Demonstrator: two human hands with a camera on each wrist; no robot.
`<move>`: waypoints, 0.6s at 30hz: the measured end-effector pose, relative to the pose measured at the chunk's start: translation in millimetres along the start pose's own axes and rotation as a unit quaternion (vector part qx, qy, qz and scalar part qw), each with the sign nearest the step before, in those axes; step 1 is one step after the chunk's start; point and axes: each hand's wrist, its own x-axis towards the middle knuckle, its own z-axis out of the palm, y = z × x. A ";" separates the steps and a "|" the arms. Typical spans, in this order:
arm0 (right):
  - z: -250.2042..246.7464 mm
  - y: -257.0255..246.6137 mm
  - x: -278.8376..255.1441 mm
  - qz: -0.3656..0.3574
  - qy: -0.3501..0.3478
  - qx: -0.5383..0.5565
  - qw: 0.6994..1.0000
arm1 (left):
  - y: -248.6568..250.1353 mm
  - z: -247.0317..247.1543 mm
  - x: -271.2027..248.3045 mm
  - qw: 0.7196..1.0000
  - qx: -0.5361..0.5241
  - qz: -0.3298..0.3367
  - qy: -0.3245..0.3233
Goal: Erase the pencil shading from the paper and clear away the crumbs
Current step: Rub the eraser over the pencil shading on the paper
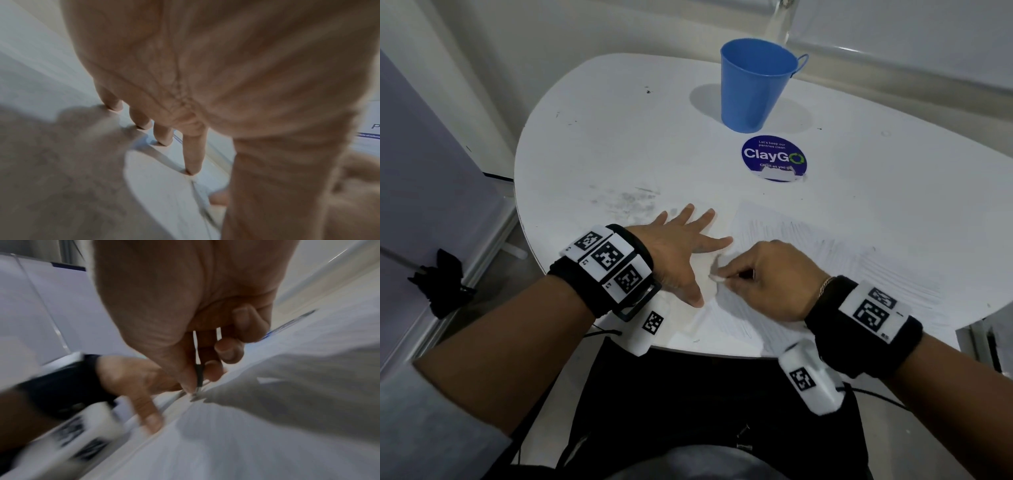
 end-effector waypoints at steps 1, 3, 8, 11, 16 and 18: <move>2.6 -4.3 -3.9 -0.016 -0.025 -0.004 1.000 | -0.1 0.1 -0.2 1.000 0.000 0.000 0.002; 4.4 -7.8 -7.1 -0.024 -0.055 -0.006 0.998 | 0.2 0.2 -0.9 1.000 0.004 0.000 0.005; -0.6 10.0 8.9 0.035 0.040 0.033 0.998 | -0.8 3.8 -0.5 1.000 0.004 0.006 0.011; 6.4 10.2 9.6 0.038 0.048 0.022 0.998 | -3.8 7.2 -0.4 1.000 0.001 0.017 0.015; 11.9 12.9 6.7 0.062 0.067 0.075 0.993 | -1.8 7.4 -0.1 1.000 0.006 0.017 0.018; 19.1 13.8 -1.0 0.059 0.069 0.096 0.991 | 1.8 7.1 -0.6 1.000 0.017 0.021 0.005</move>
